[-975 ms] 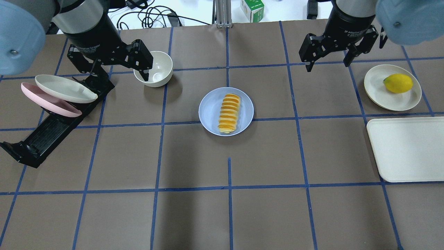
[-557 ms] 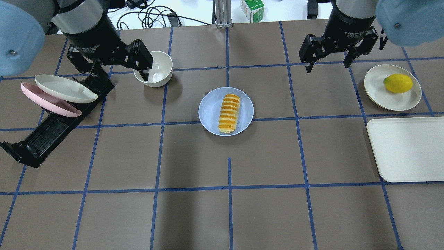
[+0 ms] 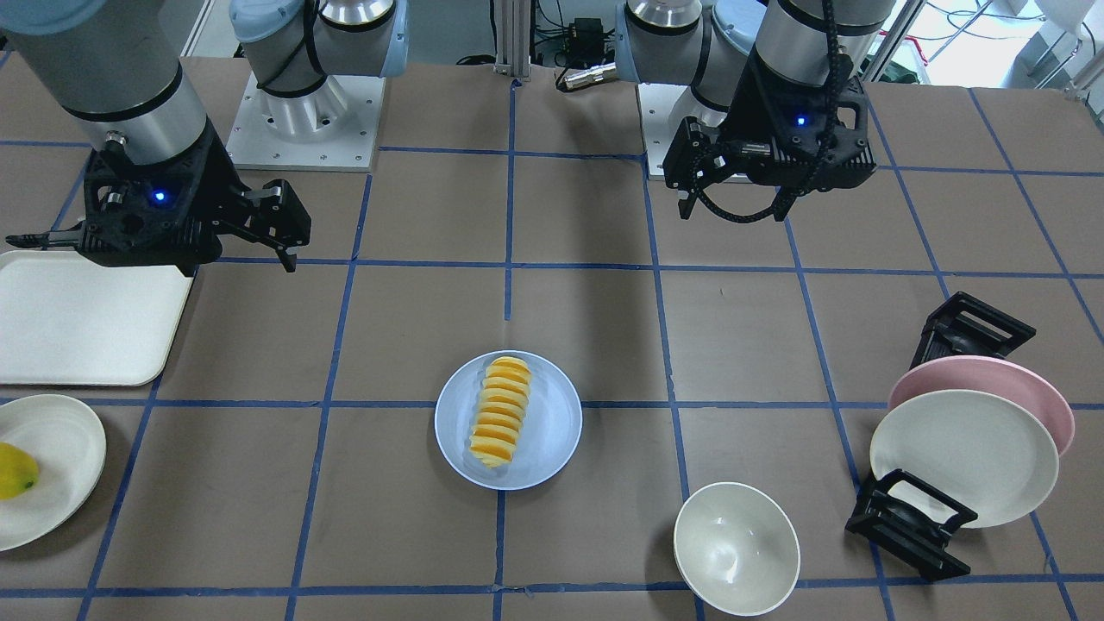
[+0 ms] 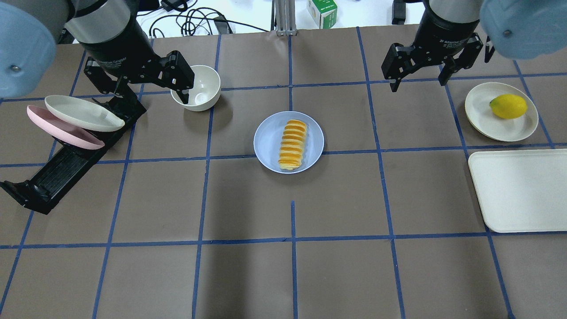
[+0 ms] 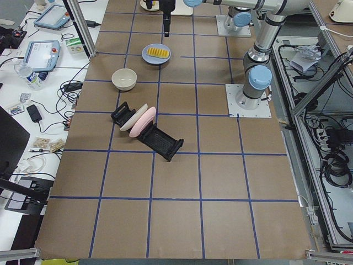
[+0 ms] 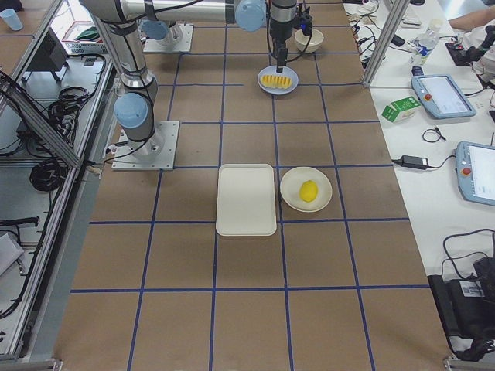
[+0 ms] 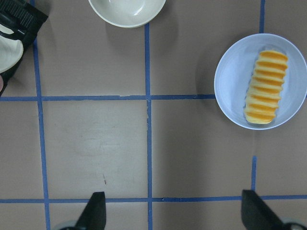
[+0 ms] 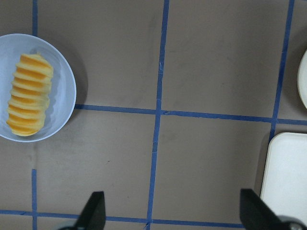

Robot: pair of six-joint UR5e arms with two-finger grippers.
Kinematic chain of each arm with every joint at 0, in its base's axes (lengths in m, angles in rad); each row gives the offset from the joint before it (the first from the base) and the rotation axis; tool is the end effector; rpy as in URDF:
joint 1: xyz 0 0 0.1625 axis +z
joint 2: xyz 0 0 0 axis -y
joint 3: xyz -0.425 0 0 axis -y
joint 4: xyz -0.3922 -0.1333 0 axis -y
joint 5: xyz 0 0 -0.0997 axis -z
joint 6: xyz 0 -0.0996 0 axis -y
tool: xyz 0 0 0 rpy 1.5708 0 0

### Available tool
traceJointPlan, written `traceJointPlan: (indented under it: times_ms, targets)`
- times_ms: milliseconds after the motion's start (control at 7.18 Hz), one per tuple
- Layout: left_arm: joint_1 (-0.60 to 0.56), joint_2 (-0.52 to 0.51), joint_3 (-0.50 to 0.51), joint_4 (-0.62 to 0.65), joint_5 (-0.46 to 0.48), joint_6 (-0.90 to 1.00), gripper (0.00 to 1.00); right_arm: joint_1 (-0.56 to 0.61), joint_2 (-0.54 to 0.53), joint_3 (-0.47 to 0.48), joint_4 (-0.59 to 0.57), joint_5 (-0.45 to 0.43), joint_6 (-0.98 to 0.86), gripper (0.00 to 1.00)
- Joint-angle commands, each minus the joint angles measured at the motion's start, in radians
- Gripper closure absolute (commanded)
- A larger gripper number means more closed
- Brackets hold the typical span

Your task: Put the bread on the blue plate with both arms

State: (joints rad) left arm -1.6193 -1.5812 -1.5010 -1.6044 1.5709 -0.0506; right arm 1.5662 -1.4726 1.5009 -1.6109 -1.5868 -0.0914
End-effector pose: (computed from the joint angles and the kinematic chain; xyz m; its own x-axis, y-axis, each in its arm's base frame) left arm -0.1573 -0.4911 0.5138 -1.0000 -0.0021 0.0012 -0.0021 0.9997 -0.0258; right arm 0.1292 -0.5352 0.4760 -0.9961 -0.0865 0.0170 -0.0867 0.9962 -0.0103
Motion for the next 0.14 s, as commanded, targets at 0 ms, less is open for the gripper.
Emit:
traceJointPlan:
  times_ms: [0]
  targets:
    - [0.001,0.001,-0.001,0.0,0.001,0.0,0.0,0.0,0.0,-0.001,-0.003,0.001,-0.001,0.0]
